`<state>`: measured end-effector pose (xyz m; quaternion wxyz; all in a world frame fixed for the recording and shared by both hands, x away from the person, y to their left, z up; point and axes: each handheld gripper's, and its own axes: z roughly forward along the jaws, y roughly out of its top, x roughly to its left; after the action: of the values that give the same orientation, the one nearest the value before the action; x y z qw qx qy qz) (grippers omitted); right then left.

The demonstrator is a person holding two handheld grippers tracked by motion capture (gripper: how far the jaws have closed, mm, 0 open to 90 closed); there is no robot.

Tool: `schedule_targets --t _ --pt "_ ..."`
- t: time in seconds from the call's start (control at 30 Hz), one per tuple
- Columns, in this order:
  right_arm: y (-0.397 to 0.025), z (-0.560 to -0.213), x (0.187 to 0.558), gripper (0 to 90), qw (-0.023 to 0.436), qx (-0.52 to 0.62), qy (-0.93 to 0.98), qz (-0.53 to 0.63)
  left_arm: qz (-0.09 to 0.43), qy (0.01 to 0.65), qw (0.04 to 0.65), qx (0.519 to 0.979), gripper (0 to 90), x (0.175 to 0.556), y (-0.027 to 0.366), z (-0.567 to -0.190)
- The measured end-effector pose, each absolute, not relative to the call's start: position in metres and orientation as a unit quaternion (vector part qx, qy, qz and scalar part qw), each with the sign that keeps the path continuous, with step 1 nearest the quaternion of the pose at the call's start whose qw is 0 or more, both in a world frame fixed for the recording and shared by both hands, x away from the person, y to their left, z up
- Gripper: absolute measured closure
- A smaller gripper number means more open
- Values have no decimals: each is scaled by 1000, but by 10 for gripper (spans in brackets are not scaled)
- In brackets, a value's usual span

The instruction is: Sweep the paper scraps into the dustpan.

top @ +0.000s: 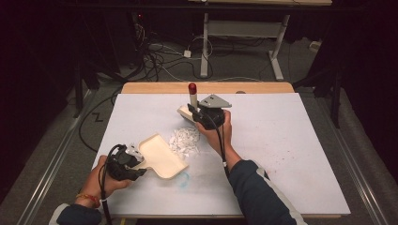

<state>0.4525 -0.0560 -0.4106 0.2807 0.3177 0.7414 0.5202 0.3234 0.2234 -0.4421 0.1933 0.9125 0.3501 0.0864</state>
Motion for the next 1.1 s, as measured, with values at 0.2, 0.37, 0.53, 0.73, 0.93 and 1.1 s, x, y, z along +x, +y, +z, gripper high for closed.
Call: schedule_targets --t 0.2,0.37,0.53,0.73,0.93,1.1 --pt "-54 -415 439 701 258 302 745 535 85 347 192 914 633 329 216 -444" --pt "-51 -419 427 696 255 289 750 538 84 342 187 917 633 333 209 -445" --pt "-44 -420 410 695 252 277 756 537 82 342 183 918 633 338 202 -447" --pt "-34 -417 389 703 238 251 763 545 71 349 175 918 633 343 193 -449" --pt "-24 -414 375 707 237 230 772 544 65 359 168 916 633 348 185 -451" --pt "-23 -408 372 709 241 221 769 550 67 354 161 919 633 349 182 -454"
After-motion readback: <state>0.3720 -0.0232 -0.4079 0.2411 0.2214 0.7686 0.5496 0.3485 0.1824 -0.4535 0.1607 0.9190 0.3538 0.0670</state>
